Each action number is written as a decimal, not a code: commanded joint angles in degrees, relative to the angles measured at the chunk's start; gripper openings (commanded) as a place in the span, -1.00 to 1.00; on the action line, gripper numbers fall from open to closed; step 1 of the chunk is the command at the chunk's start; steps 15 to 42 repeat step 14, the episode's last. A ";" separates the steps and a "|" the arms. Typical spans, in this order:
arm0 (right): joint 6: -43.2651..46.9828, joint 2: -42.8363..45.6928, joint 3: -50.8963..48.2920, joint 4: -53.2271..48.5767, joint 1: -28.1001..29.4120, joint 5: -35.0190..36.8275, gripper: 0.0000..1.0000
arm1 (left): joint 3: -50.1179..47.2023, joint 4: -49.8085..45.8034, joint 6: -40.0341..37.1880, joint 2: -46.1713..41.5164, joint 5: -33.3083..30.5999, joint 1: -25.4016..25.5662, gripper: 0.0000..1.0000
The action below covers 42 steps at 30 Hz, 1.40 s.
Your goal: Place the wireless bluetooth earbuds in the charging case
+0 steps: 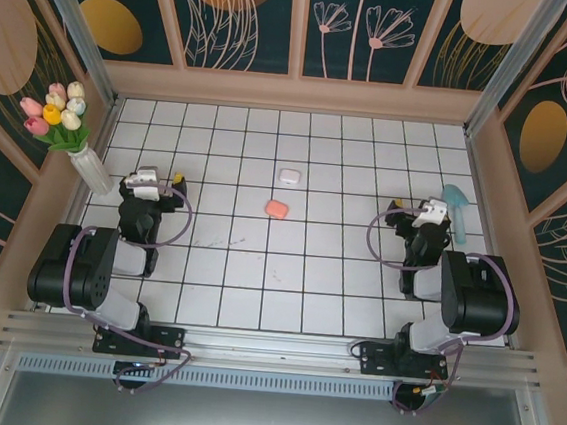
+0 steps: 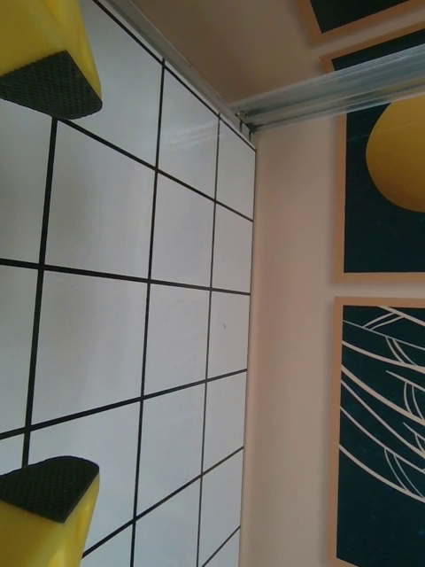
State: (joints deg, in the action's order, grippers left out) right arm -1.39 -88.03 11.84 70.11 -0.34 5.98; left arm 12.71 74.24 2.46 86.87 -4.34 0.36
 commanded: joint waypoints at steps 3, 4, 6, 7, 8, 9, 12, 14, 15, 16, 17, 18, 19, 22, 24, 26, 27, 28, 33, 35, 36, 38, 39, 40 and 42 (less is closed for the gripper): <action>-0.19 -0.31 0.84 2.61 -0.03 -0.48 0.98 | 0.74 -0.85 1.32 0.45 0.13 -0.36 0.97; -0.28 -0.34 1.07 2.22 -0.32 -1.12 0.98 | 0.74 -0.85 1.32 0.41 0.12 -0.36 0.98; -0.19 -0.39 1.47 1.37 -0.83 -3.42 0.98 | 0.74 -0.93 1.32 0.41 0.14 -0.36 0.97; -0.39 -0.41 1.71 1.05 -1.50 -4.58 0.98 | 0.82 -0.94 1.33 0.43 0.08 -0.39 0.97; -0.70 -0.37 1.73 0.84 -1.77 -4.83 0.98 | 0.84 -1.17 1.34 0.49 0.08 -0.39 0.98; -0.63 -0.40 1.74 0.97 -1.83 -4.86 0.98 | 0.91 -1.11 1.39 0.52 0.03 -0.36 0.98; -0.50 -0.28 1.47 1.37 -1.78 -4.86 0.98 | 0.91 -1.11 1.33 0.52 0.03 -0.37 0.98; -0.37 -0.29 1.39 1.53 -1.71 -4.84 0.98 | 0.91 -1.11 1.32 0.54 0.05 -0.37 0.98; -0.37 -0.29 1.39 1.53 -1.71 -4.84 0.98 | 0.91 -1.11 1.32 0.54 0.05 -0.37 0.98; -0.37 -0.29 1.39 1.53 -1.71 -4.84 0.98 | 0.91 -1.11 1.32 0.54 0.05 -0.37 0.98; -0.37 -0.29 1.39 1.53 -1.71 -4.84 0.98 | 0.91 -1.11 1.32 0.54 0.05 -0.37 0.98; -0.37 -0.29 1.39 1.53 -1.71 -4.84 0.98 | 0.91 -1.11 1.32 0.54 0.05 -0.37 0.98; -0.37 -0.29 1.39 1.53 -1.71 -4.84 0.98 | 0.91 -1.11 1.32 0.54 0.05 -0.37 0.98; -0.37 -0.29 1.39 1.53 -1.71 -4.84 0.98 | 0.91 -1.11 1.32 0.54 0.05 -0.37 0.98; -0.37 -0.29 1.39 1.53 -1.71 -4.84 0.98 | 0.91 -1.11 1.32 0.54 0.05 -0.37 0.98; -0.37 -0.29 1.39 1.53 -1.71 -4.84 0.98 | 0.91 -1.11 1.32 0.54 0.05 -0.37 0.98; -0.37 -0.29 1.39 1.53 -1.71 -4.84 0.98 | 0.91 -1.11 1.32 0.54 0.05 -0.37 0.98; -0.37 -0.29 1.39 1.53 -1.71 -4.84 0.98 | 0.91 -1.11 1.32 0.54 0.05 -0.37 0.98; -0.37 -0.29 1.39 1.53 -1.71 -4.84 0.98 | 0.91 -1.11 1.32 0.54 0.05 -0.37 0.98; -0.37 -0.29 1.39 1.53 -1.71 -4.84 0.98 | 0.91 -1.11 1.32 0.54 0.05 -0.37 0.98; -0.37 -0.29 1.39 1.53 -1.71 -4.84 0.98 | 0.91 -1.11 1.32 0.54 0.05 -0.37 0.98; -0.37 -0.29 1.39 1.53 -1.71 -4.84 0.98 | 0.91 -1.11 1.32 0.54 0.05 -0.37 0.98; -0.37 -0.29 1.39 1.53 -1.71 -4.84 0.98 | 0.91 -1.11 1.32 0.54 0.05 -0.37 0.98; -0.37 -0.29 1.39 1.53 -1.71 -4.84 0.98 | 0.91 -1.11 1.32 0.54 0.05 -0.37 0.98; -0.37 -0.29 1.39 1.53 -1.71 -4.84 0.98 | 0.91 -1.11 1.32 0.54 0.05 -0.37 0.98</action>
